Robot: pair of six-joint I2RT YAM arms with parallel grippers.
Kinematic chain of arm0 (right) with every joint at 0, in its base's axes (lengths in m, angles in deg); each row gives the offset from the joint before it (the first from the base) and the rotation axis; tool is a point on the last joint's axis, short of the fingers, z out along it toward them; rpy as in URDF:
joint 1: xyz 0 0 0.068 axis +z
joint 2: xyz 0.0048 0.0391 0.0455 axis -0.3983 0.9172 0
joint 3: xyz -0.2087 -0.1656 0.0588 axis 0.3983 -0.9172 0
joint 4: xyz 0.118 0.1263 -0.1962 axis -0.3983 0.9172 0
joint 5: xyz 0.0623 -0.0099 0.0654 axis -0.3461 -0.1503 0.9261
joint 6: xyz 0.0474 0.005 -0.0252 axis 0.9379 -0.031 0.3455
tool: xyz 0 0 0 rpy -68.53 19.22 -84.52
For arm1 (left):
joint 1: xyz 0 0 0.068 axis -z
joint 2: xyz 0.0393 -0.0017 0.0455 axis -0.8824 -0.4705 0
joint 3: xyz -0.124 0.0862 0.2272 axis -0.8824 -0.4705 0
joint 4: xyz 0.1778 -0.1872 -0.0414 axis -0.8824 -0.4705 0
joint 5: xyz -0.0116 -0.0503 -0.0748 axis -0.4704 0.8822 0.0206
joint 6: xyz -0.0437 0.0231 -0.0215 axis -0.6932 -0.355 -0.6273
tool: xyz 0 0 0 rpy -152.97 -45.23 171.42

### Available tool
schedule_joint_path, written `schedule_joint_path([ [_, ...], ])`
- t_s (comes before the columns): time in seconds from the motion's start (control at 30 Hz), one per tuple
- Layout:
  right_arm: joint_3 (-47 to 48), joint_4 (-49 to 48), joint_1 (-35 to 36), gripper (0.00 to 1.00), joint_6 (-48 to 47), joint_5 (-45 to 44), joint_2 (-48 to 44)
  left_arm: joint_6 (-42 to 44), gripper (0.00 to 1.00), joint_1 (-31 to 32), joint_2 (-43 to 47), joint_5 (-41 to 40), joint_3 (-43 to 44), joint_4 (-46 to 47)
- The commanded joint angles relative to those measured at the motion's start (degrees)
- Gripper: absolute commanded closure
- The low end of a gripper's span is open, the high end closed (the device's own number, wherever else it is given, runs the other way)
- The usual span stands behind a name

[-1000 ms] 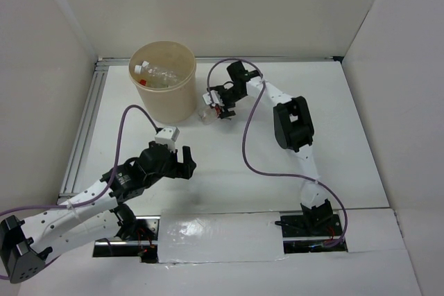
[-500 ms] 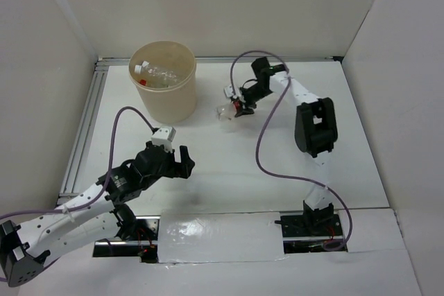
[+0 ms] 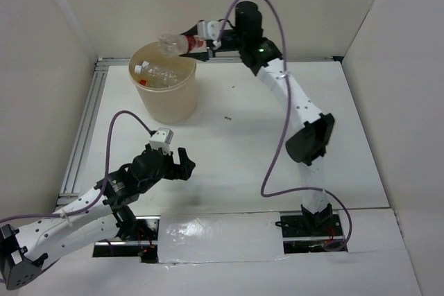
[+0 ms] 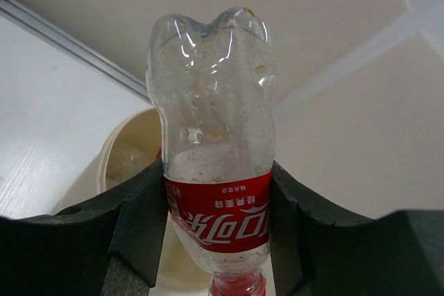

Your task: Put the plastic bottles in the bin

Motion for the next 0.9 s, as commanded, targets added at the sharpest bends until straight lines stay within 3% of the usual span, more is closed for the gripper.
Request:
schedule_joint_path([
  [0.0, 12.8, -6.7, 3.5, 0.63, 8.5, -1.2, 12.3, -0.7, 0.01, 0.3, 2.0, 0.3, -1.2, 2.7],
  [0.1, 18.2, -10.9, 5.7, 0.57, 11.0, -4.1, 18.3, -1.7, 0.01, 0.3, 3.4, 0.3, -1.7, 3.2],
  [0.2, 13.6, -14.0, 7.1, 0.43, 10.5, -5.5, 18.3, -2.3, 0.01, 0.8, 4.2, -0.4, -2.8, 2.7],
  [0.3, 12.1, -12.2, 7.7, 0.18, 8.1, -7.0, 17.2, -2.3, 0.01, 0.8, 4.9, -0.4, -3.3, 2.7],
  [0.47, 10.3, -13.3, 7.0, 0.0, 11.4, -10.5, 13.9, -0.4, 0.01, 0.8, 3.1, 0.2, -2.8, 5.1],
  [0.57, 10.3, -12.5, 5.8, 0.0, 15.7, -14.4, 10.7, 1.1, 0.01, 0.8, 0.9, 0.7, -1.7, 7.1],
  [0.7, 10.3, -3.6, 3.9, 0.0, 23.0, -32.7, 5.1, 2.8, 0.01, 0.8, -1.7, 1.2, 1.5, 8.8],
  [0.73, 9.3, 2.4, 3.3, 0.0, 24.0, -39.9, 2.5, 3.5, 0.01, 0.8, -2.5, 1.2, 1.5, 9.8],
  [0.83, 0.6, 11.6, -0.9, 0.0, 29.7, -51.8, -2.8, 4.3, 0.01, 0.8, -3.7, 1.8, 2.6, 12.4],
  [0.87, -7.4, 12.9, -2.1, 0.0, 32.6, -55.1, -7.6, 4.9, 0.01, 0.8, -4.5, 2.4, 3.2, 12.9],
])
